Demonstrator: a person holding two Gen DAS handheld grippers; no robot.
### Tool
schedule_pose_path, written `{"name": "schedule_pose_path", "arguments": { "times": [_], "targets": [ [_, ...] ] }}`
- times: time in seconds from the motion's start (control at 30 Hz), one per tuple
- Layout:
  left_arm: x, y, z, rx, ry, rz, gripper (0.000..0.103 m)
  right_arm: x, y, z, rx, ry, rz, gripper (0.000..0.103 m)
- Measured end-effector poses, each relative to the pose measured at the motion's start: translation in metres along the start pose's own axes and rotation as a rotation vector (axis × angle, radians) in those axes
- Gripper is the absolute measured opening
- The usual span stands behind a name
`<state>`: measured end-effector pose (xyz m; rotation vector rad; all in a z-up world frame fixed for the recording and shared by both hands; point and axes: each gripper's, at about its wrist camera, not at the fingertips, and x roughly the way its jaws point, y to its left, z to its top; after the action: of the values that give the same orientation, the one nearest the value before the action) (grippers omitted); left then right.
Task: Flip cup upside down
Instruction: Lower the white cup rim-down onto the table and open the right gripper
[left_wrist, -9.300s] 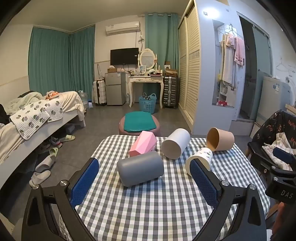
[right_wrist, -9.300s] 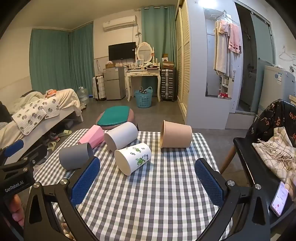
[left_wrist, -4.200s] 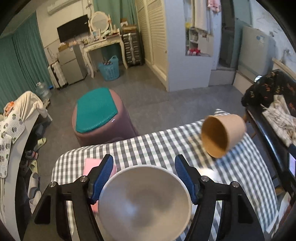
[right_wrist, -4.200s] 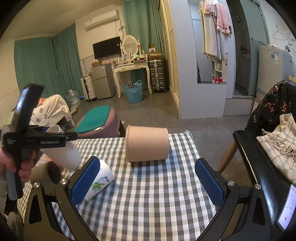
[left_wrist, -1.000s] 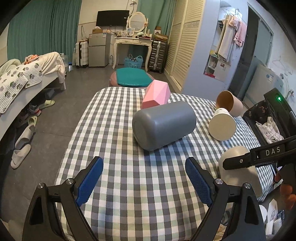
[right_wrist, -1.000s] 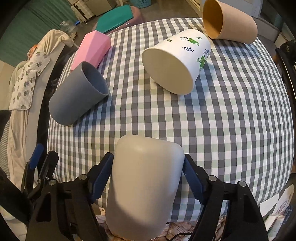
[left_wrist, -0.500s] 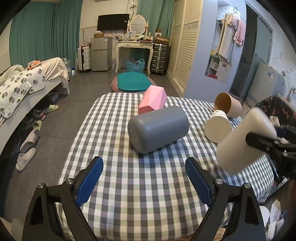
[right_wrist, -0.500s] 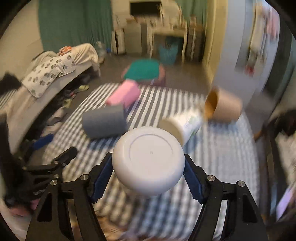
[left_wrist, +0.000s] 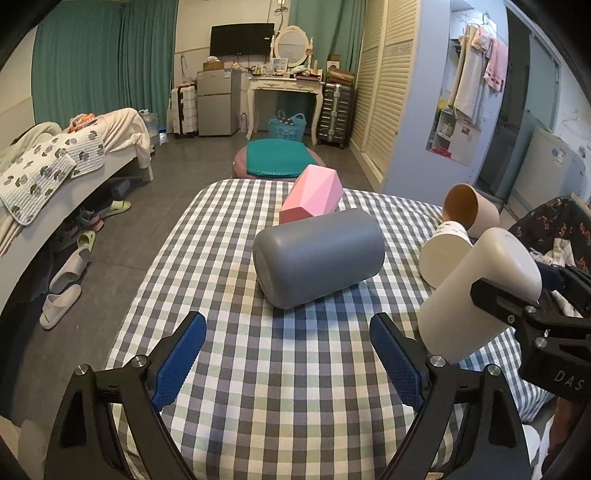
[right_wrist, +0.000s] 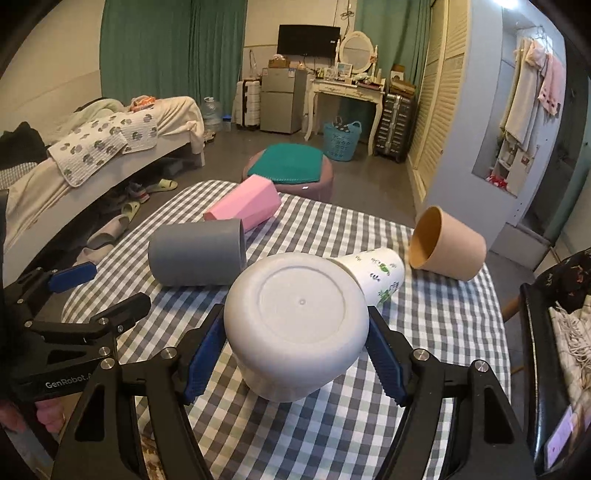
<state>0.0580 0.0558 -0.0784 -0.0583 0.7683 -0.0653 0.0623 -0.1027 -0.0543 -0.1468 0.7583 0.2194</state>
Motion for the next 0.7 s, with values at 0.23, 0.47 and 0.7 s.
{"name": "schedule_pose_path", "arguments": {
  "times": [0.23, 0.47, 0.7],
  "targets": [
    [0.002, -0.007, 0.000, 0.019, 0.011, 0.033, 0.093, 0.013, 0.000, -0.012, -0.023, 0.036, 0.024, 0.073],
    [-0.001, -0.013, 0.002, 0.028, 0.007, 0.046, 0.093, 0.008, 0.003, -0.019, -0.041, 0.008, 0.030, 0.073],
    [-0.015, -0.018, 0.006, 0.013, -0.009, 0.074, 0.093, -0.007, 0.000, -0.021, -0.047, -0.058, 0.078, 0.094]
  ]
}}
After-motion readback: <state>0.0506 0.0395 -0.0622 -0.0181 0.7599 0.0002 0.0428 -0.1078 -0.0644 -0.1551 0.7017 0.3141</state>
